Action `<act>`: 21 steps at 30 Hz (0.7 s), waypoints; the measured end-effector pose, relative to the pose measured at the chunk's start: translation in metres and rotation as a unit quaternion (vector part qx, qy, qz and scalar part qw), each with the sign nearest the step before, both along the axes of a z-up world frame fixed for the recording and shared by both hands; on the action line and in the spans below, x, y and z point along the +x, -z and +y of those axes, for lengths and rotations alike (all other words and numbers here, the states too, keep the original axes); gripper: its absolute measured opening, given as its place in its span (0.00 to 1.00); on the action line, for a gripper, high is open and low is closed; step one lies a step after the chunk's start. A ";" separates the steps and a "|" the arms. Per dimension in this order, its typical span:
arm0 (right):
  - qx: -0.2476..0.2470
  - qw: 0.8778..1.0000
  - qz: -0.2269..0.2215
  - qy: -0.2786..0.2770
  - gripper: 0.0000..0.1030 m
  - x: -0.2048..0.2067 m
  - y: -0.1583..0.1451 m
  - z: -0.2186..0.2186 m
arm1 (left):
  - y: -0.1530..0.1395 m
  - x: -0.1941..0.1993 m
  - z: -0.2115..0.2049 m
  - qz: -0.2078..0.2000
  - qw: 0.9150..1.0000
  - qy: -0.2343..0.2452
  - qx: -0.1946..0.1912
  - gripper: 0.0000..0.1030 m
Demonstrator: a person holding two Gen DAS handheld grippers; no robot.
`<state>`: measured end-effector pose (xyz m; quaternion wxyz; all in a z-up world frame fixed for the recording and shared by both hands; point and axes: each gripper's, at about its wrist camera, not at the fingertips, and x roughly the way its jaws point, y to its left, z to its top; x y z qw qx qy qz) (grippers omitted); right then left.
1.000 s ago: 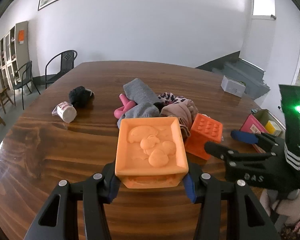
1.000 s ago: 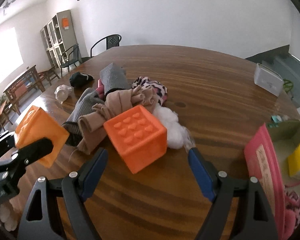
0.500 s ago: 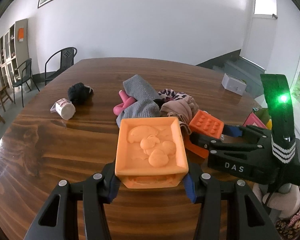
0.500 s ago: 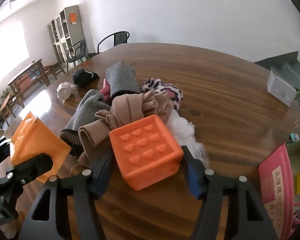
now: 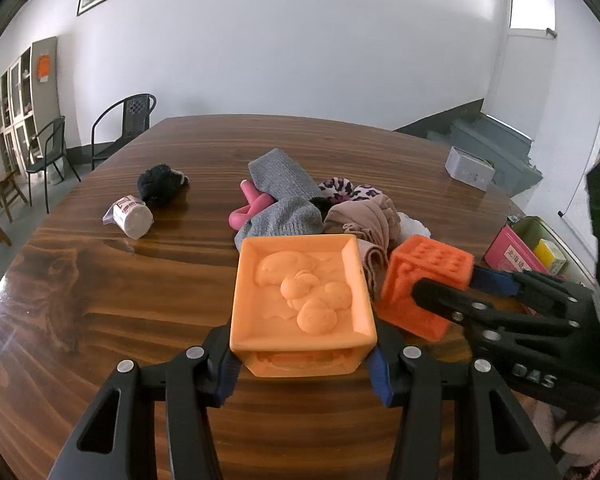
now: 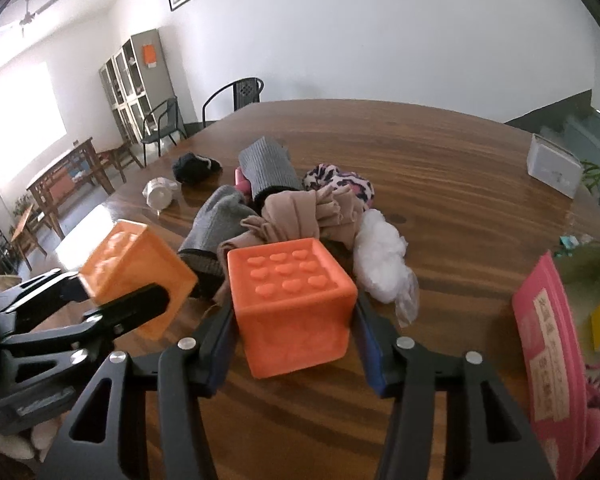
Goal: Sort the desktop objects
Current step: 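Carry both orange blocks over the pink box and open the right tool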
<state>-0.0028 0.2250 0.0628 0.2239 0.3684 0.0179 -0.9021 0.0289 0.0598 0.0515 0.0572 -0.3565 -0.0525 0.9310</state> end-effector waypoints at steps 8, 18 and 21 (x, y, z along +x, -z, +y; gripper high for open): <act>-0.010 1.000 -0.006 0.019 0.55 0.012 0.002 0.011 | 0.000 0.001 0.000 0.001 1.000 -0.002 -0.001 0.52; -0.074 0.988 0.064 0.123 0.55 0.039 -0.045 0.072 | 0.001 0.000 0.002 -0.001 1.000 0.000 -0.006 0.52; -0.083 0.976 0.080 0.186 0.55 0.043 -0.056 0.103 | 0.002 0.000 0.003 -0.001 1.000 0.000 -0.007 0.52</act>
